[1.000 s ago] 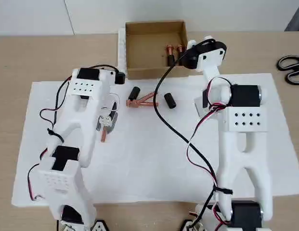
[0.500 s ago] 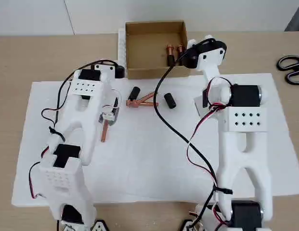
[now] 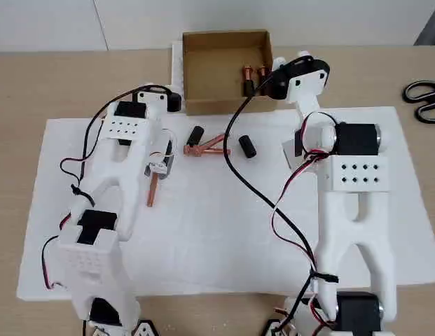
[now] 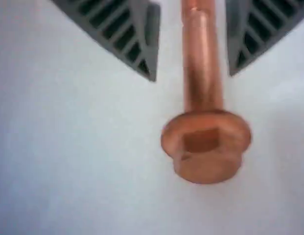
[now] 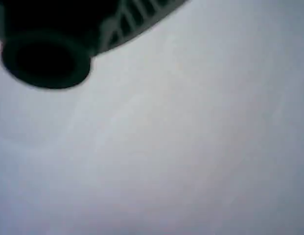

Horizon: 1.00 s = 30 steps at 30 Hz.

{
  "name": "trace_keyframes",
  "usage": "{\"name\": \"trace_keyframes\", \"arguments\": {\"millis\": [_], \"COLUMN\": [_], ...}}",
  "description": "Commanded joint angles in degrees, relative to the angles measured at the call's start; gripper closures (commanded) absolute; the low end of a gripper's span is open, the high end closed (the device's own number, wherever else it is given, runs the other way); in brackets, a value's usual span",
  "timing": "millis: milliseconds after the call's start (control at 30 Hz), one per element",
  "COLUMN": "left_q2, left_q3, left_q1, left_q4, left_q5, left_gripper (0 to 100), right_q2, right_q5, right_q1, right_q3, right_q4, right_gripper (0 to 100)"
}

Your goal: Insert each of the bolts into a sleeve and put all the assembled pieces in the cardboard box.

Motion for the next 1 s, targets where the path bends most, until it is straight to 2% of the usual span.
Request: {"name": "trace_keyframes", "arguments": {"millis": [0,967], "left_q2": [-0.53,3.08], "left_q3": [0.75,1.54], "left_q1": [-0.44,-0.18], "left_q4": [-1.76,-3.96], "left_q5": [0.35,3.08], "left_gripper": [91,91], "right_q2": [-2.24,-2.68], "right_q5": [-0.44,-1.58], "right_q1": [0.31,0.31], "right_q3": [-0.53,-0.35], "right_q4": [-0.75,-0.66], "right_gripper": [99.5,99.5]}}
